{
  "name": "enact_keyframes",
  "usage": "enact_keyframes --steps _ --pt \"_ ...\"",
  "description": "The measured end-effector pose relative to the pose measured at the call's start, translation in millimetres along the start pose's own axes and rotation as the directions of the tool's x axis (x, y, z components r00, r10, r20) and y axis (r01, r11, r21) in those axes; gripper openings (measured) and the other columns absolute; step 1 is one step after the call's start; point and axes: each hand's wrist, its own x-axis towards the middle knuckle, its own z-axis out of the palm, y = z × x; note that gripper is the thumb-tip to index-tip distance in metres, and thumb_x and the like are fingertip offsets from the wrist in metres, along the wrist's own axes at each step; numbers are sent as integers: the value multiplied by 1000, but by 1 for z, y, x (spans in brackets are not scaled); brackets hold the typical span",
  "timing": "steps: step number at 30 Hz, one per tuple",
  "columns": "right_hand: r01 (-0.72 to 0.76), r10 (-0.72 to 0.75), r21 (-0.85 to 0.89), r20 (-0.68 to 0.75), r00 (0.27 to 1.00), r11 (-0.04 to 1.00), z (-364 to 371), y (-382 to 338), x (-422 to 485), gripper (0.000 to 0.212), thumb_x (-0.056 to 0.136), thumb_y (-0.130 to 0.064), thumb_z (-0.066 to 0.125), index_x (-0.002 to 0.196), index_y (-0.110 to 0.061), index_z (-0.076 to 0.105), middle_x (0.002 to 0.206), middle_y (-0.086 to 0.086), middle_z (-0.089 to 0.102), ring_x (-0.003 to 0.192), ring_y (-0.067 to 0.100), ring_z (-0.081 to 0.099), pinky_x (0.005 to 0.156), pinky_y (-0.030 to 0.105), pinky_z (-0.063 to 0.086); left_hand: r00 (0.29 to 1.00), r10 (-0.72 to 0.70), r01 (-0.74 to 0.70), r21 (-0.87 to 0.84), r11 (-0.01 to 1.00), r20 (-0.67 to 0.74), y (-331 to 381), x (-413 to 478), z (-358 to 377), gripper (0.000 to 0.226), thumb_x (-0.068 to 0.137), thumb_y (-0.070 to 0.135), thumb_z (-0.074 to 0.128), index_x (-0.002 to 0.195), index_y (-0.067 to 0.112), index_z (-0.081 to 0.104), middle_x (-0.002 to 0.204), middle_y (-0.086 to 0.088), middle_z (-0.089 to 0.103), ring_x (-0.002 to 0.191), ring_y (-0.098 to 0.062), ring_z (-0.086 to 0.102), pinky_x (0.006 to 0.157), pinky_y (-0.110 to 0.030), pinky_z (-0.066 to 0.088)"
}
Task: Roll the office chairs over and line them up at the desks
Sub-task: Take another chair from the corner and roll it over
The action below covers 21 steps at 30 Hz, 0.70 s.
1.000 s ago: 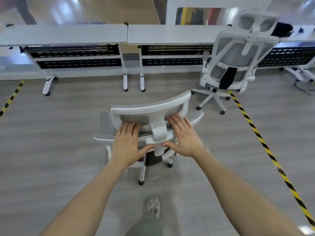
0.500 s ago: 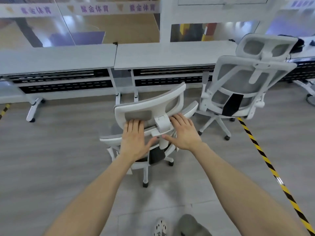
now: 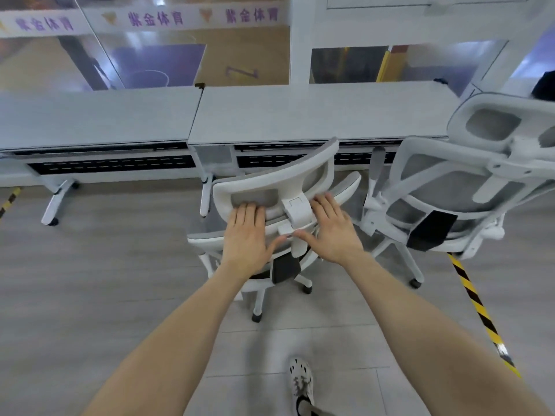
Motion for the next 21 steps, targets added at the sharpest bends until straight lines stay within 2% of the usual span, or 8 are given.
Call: enact_keyframes --steps 3,6,8,11,12,14,17,21 --pt "-12 14 -36 48 999 999 -14 24 32 107 95 -94 29 175 -23 17 185 -6 6 171 16 -5 135 63 17 998 2 -1 -21 1000 60 13 42 -2 91 96 83 35 148 10 51 143 -14 53 133 -37 49 124 -50 35" --pt "-57 58 -60 25 998 997 -22 38 54 102 100 -87 32 176 -22 15 185 -4 6 171 18 -1 135 62 17 989 69 -66 -23 998 128 17 66 -3 90 93 65 61 158 7 42 156 -20 46 147 -41 42 131 -51 28" --pt "-116 116 -27 -1 993 993 -20 39 58 95 105 -78 39 176 -19 14 185 1 8 171 24 8 134 61 22 980 135 -123 -83 989 149 14 68 -8 84 93 54 71 159 9 44 159 -20 43 152 -41 40 132 -51 29" --pt "-218 217 45 23 976 975 -6 34 49 93 107 -55 56 174 -14 6 182 11 18 165 35 27 124 62 40 970 157 -130 -152 980 183 3 48 -15 71 101 46 69 159 13 46 167 -15 40 156 -37 38 132 -48 31" --pt "-249 247 44 47 968 968 1 30 44 92 106 -50 60 173 -13 9 179 13 22 160 38 34 118 61 46 969 144 -115 -151 982 199 -3 37 -14 68 103 46 66 159 14 47 168 -13 41 156 -35 40 131 -47 32" --pt "-263 261 -6 157 953 965 17 21 32 74 104 -44 61 162 -7 34 168 18 38 146 43 49 108 57 53 965 91 -54 -153 987 245 -20 8 -11 62 105 47 63 157 16 51 160 -8 51 148 -31 49 125 -45 39" --pt "-149 155 -45 368 917 988 40 -11 9 50 104 -42 61 139 -7 61 139 19 63 125 41 64 99 47 57 924 -41 90 -111 990 379 -59 -49 -2 56 107 50 56 153 19 54 147 -6 61 135 -31 59 112 -44 49" --pt "104 -49 -78 511 858 992 62 -103 -20 37 104 -41 61 127 -12 66 126 12 69 112 33 67 85 41 54 817 -251 321 -47 946 519 -125 -157 -2 62 110 57 51 160 21 47 150 -7 60 132 -34 63 103 -46 57"
